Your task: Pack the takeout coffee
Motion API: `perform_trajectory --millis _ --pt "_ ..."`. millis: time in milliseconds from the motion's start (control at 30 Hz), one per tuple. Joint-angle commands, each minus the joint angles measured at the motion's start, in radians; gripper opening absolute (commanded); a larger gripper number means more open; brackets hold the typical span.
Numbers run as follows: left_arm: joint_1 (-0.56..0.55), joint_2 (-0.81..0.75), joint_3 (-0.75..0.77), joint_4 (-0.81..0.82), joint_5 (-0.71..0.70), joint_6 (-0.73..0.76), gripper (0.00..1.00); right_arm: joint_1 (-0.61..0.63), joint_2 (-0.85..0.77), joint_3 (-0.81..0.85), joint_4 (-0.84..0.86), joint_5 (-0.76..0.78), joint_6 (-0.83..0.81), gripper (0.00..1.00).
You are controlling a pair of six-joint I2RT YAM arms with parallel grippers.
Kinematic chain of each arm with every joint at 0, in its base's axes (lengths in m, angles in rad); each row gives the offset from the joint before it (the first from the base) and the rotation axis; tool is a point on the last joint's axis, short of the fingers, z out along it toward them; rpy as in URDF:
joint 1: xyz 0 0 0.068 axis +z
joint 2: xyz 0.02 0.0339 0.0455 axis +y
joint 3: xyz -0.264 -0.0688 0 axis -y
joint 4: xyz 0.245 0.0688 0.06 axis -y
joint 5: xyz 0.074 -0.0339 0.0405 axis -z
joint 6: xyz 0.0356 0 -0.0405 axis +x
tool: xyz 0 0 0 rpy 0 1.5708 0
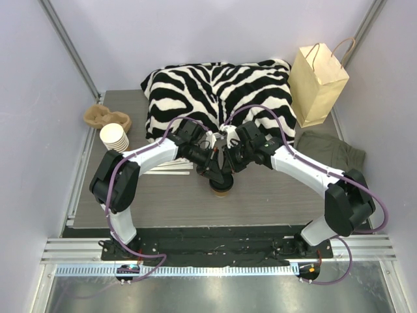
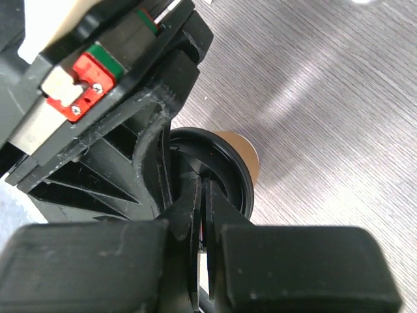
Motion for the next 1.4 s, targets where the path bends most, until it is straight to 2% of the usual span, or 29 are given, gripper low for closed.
perform_trajectory --millis 0,267,533,667,867,1133,1367 --pt "0.006 0.021 -0.007 -0.05 -0.105 0.052 0.0 -0.001 -0.026 0.076 -0.114 -0.008 -0.056 0.07" --pt "0.009 0.015 -0.007 -0.053 -0.112 0.053 0.0 0.002 -0.16 0.077 -0.237 -0.085 -0.096 0.08" --pt "0.009 0.024 -0.004 -0.053 -0.108 0.053 0.0 0.061 -0.161 -0.009 -0.154 -0.035 -0.078 0.09" --pt "0.009 0.034 -0.004 -0.053 -0.108 0.052 0.0 0.082 -0.111 -0.063 -0.088 0.02 -0.075 0.08" --pt "0.01 0.04 -0.004 -0.058 -0.111 0.055 0.0 0.087 -0.083 -0.149 -0.095 0.048 -0.081 0.07" --pt "0.01 0.037 -0.004 -0.053 -0.106 0.053 0.0 0.078 -0.151 0.026 -0.166 -0.019 -0.083 0.07" --pt "0.01 0.023 -0.01 -0.047 -0.106 0.05 0.0 0.076 -0.157 0.08 -0.161 0.033 -0.072 0.07"
